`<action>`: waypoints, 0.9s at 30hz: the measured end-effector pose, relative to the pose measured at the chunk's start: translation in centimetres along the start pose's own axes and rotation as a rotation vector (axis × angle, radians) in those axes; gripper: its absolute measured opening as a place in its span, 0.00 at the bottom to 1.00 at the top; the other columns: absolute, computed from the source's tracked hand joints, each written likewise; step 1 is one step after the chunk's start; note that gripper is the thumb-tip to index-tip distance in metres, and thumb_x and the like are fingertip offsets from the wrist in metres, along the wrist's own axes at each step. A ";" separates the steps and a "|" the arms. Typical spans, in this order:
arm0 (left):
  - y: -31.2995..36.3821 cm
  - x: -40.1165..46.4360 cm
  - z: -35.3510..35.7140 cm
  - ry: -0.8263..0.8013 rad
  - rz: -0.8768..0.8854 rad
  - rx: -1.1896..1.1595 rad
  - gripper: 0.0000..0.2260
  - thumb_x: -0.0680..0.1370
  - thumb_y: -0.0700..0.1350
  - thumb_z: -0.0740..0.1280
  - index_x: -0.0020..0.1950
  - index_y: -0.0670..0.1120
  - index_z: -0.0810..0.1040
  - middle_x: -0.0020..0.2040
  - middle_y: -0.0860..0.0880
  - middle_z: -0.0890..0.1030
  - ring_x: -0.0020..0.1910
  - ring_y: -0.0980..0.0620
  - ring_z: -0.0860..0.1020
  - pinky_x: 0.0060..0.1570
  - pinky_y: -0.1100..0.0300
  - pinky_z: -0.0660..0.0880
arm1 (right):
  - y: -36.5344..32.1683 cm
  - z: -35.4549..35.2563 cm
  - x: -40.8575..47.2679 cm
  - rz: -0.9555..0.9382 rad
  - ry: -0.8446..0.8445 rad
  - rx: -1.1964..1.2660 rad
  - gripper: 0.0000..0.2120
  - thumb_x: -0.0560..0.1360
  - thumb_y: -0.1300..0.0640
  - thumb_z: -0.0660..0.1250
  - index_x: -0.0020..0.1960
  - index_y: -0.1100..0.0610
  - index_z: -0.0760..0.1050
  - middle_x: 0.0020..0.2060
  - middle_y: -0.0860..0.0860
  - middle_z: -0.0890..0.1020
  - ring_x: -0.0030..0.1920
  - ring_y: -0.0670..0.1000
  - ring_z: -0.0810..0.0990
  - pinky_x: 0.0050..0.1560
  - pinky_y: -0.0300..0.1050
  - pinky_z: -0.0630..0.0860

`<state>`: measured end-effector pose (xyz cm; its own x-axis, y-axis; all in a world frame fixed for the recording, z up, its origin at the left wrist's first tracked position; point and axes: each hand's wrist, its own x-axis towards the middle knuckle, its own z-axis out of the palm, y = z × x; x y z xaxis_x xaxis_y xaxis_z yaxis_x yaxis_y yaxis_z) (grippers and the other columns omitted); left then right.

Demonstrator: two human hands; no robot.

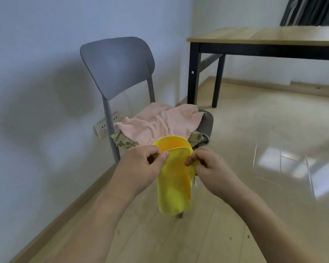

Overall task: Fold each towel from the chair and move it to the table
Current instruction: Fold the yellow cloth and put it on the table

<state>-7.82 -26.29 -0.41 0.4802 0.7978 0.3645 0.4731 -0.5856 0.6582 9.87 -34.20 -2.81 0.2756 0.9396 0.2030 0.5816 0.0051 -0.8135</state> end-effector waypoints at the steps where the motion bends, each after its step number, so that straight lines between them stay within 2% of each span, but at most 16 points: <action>1: -0.2 0.2 0.0 -0.010 0.020 0.001 0.16 0.76 0.51 0.68 0.31 0.45 0.73 0.25 0.53 0.68 0.24 0.57 0.66 0.26 0.58 0.71 | 0.1 0.1 0.1 -0.023 -0.013 -0.028 0.16 0.71 0.70 0.59 0.39 0.48 0.73 0.41 0.42 0.72 0.40 0.41 0.71 0.41 0.34 0.69; 2: -0.4 0.3 0.0 -0.027 0.043 -0.001 0.16 0.76 0.50 0.69 0.30 0.47 0.72 0.26 0.54 0.69 0.25 0.57 0.67 0.27 0.62 0.67 | 0.4 0.1 0.3 -0.053 -0.018 -0.059 0.12 0.71 0.67 0.61 0.41 0.49 0.72 0.42 0.41 0.71 0.40 0.39 0.71 0.40 0.32 0.66; 4: -0.9 0.5 -0.2 -0.086 0.075 -0.009 0.16 0.76 0.49 0.69 0.30 0.49 0.71 0.27 0.54 0.70 0.27 0.57 0.68 0.28 0.64 0.66 | 1.1 -0.2 0.7 -0.107 -0.026 -0.125 0.08 0.71 0.60 0.66 0.46 0.49 0.71 0.45 0.38 0.70 0.44 0.37 0.71 0.43 0.32 0.65; 5: -1.1 0.6 -0.3 -0.128 0.077 -0.013 0.15 0.77 0.49 0.68 0.31 0.48 0.72 0.28 0.52 0.71 0.27 0.57 0.68 0.28 0.62 0.68 | 1.4 -0.4 0.9 -0.117 -0.042 -0.160 0.09 0.71 0.56 0.69 0.49 0.49 0.71 0.47 0.37 0.69 0.47 0.36 0.71 0.45 0.31 0.65; 7: -1.6 0.7 -0.5 -0.215 0.057 -0.013 0.12 0.77 0.48 0.67 0.34 0.47 0.74 0.32 0.48 0.72 0.27 0.57 0.69 0.30 0.56 0.72 | 1.6 -0.8 1.3 -0.098 -0.114 -0.215 0.18 0.70 0.45 0.72 0.55 0.47 0.70 0.52 0.33 0.66 0.53 0.33 0.68 0.47 0.29 0.66; 10: -2.0 0.7 -0.5 -0.258 0.066 -0.011 0.11 0.78 0.47 0.66 0.35 0.48 0.74 0.33 0.47 0.74 0.29 0.56 0.69 0.30 0.60 0.69 | 1.2 -0.9 1.6 -0.101 -0.212 -0.217 0.25 0.66 0.38 0.73 0.58 0.45 0.71 0.54 0.32 0.65 0.51 0.30 0.67 0.45 0.26 0.66; 12: -2.0 0.6 -0.3 -0.263 0.086 -0.004 0.11 0.77 0.49 0.66 0.35 0.48 0.75 0.33 0.48 0.74 0.31 0.53 0.70 0.31 0.64 0.66 | 1.0 -0.4 1.6 -0.137 -0.217 -0.205 0.22 0.67 0.41 0.73 0.56 0.48 0.74 0.53 0.35 0.67 0.46 0.29 0.70 0.42 0.24 0.66; 14: -2.0 0.6 -0.1 -0.272 0.071 -0.007 0.11 0.77 0.49 0.66 0.36 0.47 0.75 0.30 0.48 0.72 0.29 0.55 0.68 0.30 0.64 0.64 | 0.9 0.1 1.6 -0.188 -0.185 -0.205 0.14 0.70 0.45 0.72 0.51 0.51 0.77 0.50 0.40 0.71 0.42 0.32 0.73 0.40 0.24 0.67; 16: -2.1 0.7 0.0 -0.275 0.045 0.004 0.11 0.77 0.48 0.67 0.35 0.48 0.75 0.28 0.51 0.70 0.28 0.56 0.67 0.30 0.64 0.64 | 1.0 0.2 1.6 -0.242 -0.141 -0.225 0.08 0.74 0.50 0.70 0.45 0.55 0.79 0.45 0.44 0.75 0.42 0.37 0.73 0.40 0.27 0.67; 19: -2.2 0.6 0.1 -0.302 -0.015 0.079 0.10 0.77 0.52 0.66 0.38 0.49 0.76 0.28 0.53 0.71 0.28 0.57 0.68 0.31 0.62 0.65 | 0.8 0.0 1.5 -0.259 -0.091 -0.197 0.06 0.75 0.56 0.69 0.41 0.58 0.80 0.43 0.46 0.77 0.41 0.45 0.74 0.38 0.34 0.69; 21: -2.5 0.6 0.0 -0.330 -0.080 0.199 0.10 0.76 0.54 0.65 0.40 0.50 0.75 0.30 0.54 0.73 0.32 0.56 0.71 0.35 0.57 0.70 | 0.7 -0.2 1.3 -0.253 -0.094 -0.207 0.06 0.75 0.57 0.70 0.40 0.59 0.80 0.42 0.46 0.77 0.41 0.46 0.74 0.39 0.35 0.69; 24: -3.0 0.5 -0.2 -0.333 -0.170 0.365 0.09 0.76 0.57 0.61 0.43 0.54 0.74 0.36 0.54 0.76 0.37 0.55 0.75 0.38 0.56 0.74 | 0.8 -0.8 0.9 -0.244 -0.106 -0.249 0.06 0.75 0.57 0.69 0.41 0.58 0.79 0.40 0.43 0.76 0.41 0.45 0.74 0.38 0.31 0.68; 27: -3.0 0.5 -0.2 -0.278 -0.141 0.353 0.08 0.78 0.53 0.60 0.48 0.53 0.76 0.44 0.56 0.75 0.42 0.56 0.75 0.44 0.54 0.75 | 1.0 -1.4 0.7 -0.225 -0.073 -0.300 0.06 0.75 0.56 0.68 0.41 0.57 0.78 0.37 0.47 0.76 0.37 0.45 0.73 0.36 0.32 0.66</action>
<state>-9.15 -24.11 -2.11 0.5504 0.8323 0.0655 0.7468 -0.5259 0.4071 11.73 -33.98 -2.74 0.0667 0.9484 0.3099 0.8225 0.1236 -0.5552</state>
